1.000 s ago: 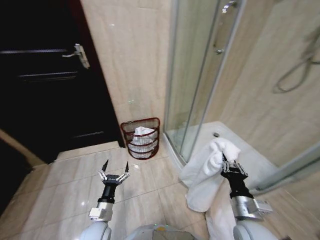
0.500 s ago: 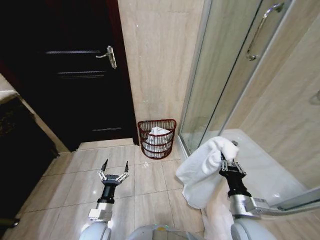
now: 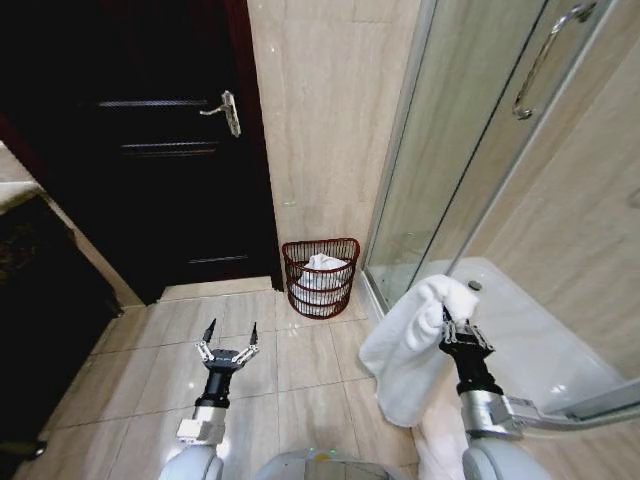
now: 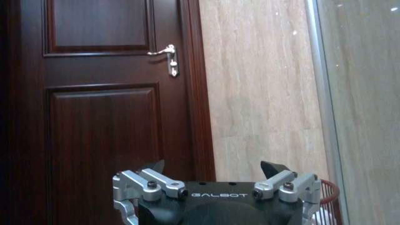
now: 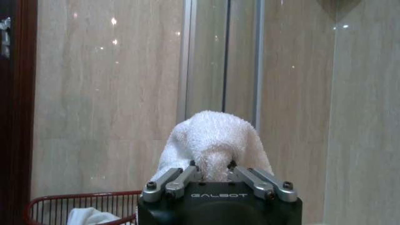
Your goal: Discard the used towel into the hamper.
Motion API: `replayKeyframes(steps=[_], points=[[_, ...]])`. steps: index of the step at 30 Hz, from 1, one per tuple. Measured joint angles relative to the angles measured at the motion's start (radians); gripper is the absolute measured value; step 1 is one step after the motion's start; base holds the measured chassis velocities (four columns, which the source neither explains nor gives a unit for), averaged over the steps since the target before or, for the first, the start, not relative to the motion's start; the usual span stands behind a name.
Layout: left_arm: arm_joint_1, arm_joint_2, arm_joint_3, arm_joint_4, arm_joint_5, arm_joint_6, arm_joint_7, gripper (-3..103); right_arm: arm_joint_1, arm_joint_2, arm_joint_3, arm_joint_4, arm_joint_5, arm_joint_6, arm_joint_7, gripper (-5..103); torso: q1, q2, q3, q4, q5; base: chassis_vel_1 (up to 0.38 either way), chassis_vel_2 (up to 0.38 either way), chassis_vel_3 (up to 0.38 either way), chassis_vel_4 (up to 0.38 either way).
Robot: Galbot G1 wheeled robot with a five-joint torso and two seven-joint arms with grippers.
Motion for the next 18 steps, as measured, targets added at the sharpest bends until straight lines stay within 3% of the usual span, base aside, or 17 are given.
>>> replayKeyframes(steps=[18], points=[[0.012,-0.006,0.003,-0.012,0.006,-0.003,-0.002,100,-0.009,0.0,-0.013,0.014,-0.012,0.001,0.0,16,0.0,-0.002,-0.001,0.0,0.0,0.079,0.074,-0.074,-0.079]])
